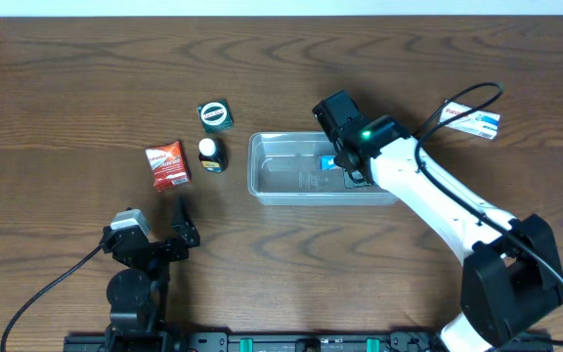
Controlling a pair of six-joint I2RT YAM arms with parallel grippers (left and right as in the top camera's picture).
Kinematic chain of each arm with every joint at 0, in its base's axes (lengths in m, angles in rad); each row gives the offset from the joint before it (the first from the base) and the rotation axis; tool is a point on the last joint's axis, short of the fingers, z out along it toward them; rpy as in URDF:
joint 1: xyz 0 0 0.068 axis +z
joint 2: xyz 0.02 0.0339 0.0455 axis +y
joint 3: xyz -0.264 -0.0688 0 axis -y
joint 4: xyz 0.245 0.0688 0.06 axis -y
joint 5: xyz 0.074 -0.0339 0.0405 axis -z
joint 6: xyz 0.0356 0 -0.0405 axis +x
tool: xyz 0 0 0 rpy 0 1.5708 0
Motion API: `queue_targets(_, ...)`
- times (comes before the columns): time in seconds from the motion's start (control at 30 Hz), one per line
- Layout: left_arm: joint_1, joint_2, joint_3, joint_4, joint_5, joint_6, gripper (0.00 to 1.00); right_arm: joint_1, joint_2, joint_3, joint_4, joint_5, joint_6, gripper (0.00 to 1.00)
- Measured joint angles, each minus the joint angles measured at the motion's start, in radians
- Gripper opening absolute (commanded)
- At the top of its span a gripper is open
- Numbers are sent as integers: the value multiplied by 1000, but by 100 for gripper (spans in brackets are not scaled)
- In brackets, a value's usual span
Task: Pack container
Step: 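Lower the blue box flat into the container and open the right gripper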
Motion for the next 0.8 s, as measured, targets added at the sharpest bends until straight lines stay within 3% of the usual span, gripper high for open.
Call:
queue_targets(0.17, 0, 0, 0, 0, 0, 0, 98, 0, 32, 0, 6, 3, 0, 1)
queue_targets(0.5, 0, 0, 0, 0, 0, 0, 98, 0, 44, 0, 6, 8, 2, 38)
queue_targets(0.8, 0, 0, 0, 0, 0, 0, 98, 0, 44, 0, 8, -22, -29, 35)
